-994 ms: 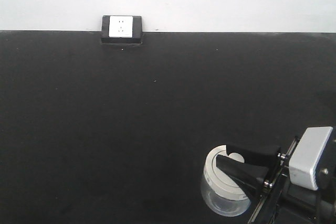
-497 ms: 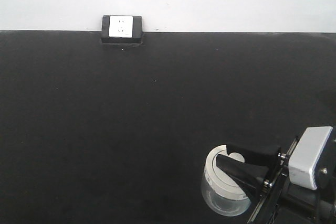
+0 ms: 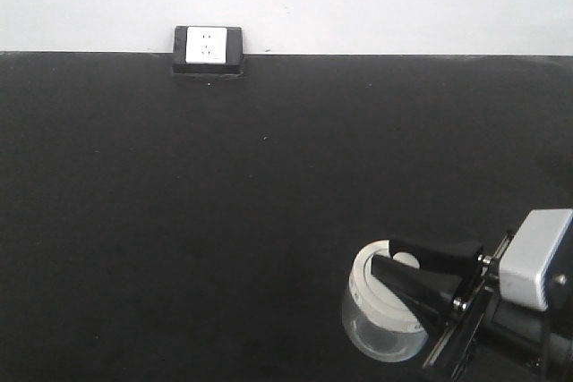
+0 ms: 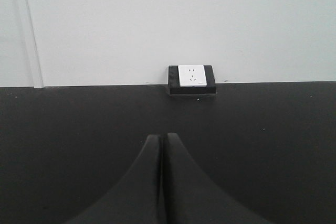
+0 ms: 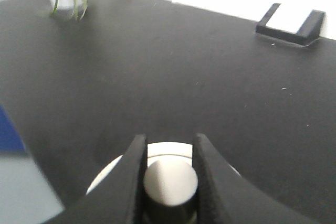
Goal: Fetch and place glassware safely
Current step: 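Lower the held jar onto the black bench top with the right gripper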
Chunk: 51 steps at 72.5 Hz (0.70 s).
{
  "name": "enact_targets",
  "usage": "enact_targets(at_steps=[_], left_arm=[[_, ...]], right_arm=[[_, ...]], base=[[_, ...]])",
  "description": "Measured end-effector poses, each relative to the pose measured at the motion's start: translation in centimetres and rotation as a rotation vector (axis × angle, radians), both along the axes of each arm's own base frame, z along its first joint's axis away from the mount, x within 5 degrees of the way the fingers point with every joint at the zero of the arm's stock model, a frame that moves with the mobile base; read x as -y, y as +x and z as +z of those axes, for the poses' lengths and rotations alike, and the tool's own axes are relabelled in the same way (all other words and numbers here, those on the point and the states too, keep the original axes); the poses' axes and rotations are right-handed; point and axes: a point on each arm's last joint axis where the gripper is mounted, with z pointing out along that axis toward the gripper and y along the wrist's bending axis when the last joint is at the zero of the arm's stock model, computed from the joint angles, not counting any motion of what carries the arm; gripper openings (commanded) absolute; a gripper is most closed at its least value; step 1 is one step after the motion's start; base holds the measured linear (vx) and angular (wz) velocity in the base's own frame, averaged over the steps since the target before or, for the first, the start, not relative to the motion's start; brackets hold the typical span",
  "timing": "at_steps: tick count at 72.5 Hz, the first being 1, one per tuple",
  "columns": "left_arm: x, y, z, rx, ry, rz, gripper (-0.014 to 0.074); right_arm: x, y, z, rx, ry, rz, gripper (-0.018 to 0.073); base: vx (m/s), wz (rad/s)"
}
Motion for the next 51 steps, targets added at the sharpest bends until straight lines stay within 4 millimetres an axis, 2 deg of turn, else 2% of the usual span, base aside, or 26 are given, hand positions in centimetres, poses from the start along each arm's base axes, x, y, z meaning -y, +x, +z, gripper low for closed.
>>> enact_targets(at_steps=[14, 34, 51], left_arm=[[0.0, 0.0, 0.0, 0.0, 0.0, 0.0, -0.0007], [0.0, 0.0, 0.0, 0.0, 0.0, 0.0, -0.0007], [0.0, 0.0, 0.0, 0.0, 0.0, 0.0, -0.0007]], right_arm=[[0.0, 2.0, 0.5, 0.024, -0.016, -0.087, -0.0001], [-1.1, 7.1, 1.2, 0.034, -0.039, -0.169, -0.0001], [-2.9, 11.3, -1.4, -0.017, -0.02, -0.155, 0.0003]], base=[[0.0, 0.0], [0.0, 0.0], [0.0, 0.0]])
